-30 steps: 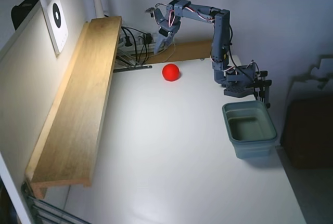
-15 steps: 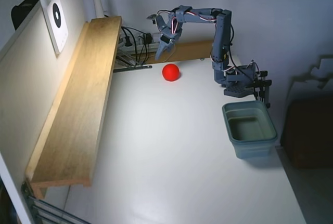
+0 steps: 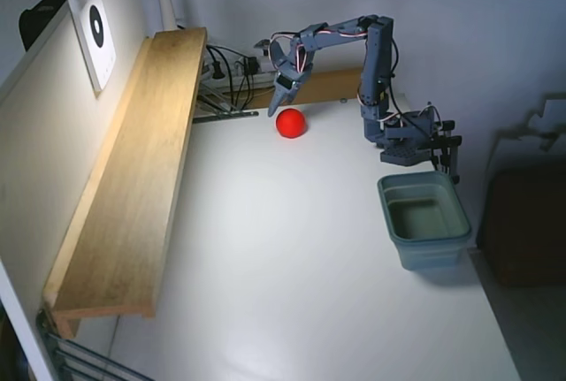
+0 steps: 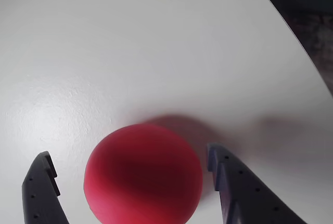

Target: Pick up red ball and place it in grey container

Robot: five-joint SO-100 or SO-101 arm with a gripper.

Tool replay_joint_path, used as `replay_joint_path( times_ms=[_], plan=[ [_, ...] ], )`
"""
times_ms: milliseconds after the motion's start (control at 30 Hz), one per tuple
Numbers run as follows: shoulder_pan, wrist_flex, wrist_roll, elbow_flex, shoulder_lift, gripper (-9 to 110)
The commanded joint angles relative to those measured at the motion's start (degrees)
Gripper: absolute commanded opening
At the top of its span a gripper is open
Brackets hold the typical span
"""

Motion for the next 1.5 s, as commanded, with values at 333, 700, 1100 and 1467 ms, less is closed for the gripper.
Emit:
replay_joint_path(
  times_ms=[333,700,1100,1467],
  plan=[
    [0.7,-12.1,0.1,8.1,-2.1,38],
    [0.7,-18.9,0.1,11.9,-5.2,38],
    [0.7,-22.3,0.1,13.5,-6.9,38],
    [0.7,-22.3,0.1,13.5,-6.9,23]
  ],
)
